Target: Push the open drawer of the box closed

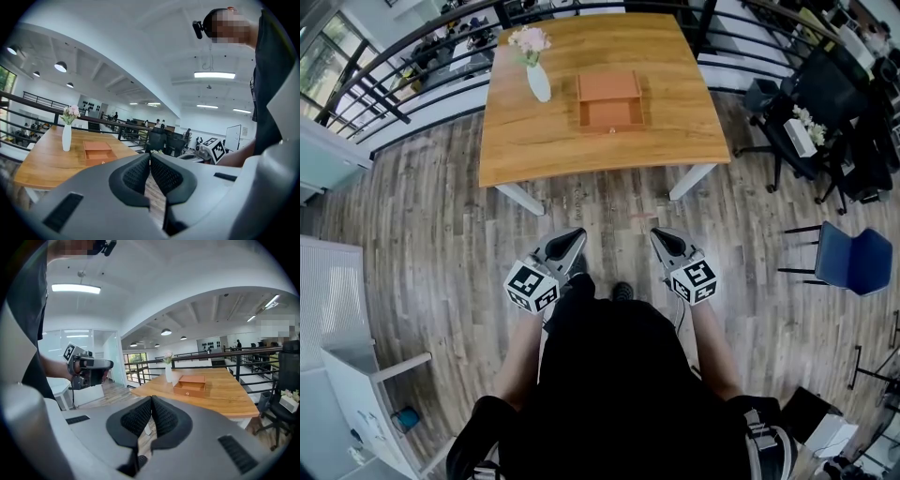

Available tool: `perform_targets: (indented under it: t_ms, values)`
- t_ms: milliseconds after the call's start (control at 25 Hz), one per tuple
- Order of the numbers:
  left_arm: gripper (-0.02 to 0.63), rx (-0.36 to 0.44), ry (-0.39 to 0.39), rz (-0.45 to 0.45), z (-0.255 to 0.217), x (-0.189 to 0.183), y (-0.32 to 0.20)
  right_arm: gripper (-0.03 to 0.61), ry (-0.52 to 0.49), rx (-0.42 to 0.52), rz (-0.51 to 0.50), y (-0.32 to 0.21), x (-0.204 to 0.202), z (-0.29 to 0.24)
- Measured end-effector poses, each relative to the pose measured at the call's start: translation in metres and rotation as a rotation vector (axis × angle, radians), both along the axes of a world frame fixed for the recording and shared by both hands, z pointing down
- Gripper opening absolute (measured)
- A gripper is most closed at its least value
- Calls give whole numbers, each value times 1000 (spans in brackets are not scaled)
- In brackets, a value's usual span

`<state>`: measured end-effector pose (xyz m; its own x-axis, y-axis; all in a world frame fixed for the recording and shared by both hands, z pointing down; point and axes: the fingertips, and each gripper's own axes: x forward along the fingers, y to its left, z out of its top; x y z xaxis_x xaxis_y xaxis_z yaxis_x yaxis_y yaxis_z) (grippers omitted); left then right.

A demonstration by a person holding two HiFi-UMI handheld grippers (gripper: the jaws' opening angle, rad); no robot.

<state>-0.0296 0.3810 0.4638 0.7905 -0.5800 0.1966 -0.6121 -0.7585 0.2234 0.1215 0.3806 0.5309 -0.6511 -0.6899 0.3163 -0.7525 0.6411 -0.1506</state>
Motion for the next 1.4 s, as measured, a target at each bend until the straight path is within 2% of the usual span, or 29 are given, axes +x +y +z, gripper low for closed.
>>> perform_targets:
  t_ms: [320, 600, 920, 1400]
  values:
    - [28, -19, 6, 20, 5, -41, -44, 17, 14, -11, 31, -41, -37, 1]
    - [28, -33, 11, 81, 9, -66, -102, 17, 20, -26, 86, -88, -66, 3]
    - [28, -36, 11, 160, 14, -79, -158, 17, 26, -39, 152, -132, -85, 7]
    - [28, -61, 15, 228, 26, -84, -198, 17, 54, -80, 208, -165, -91, 21]
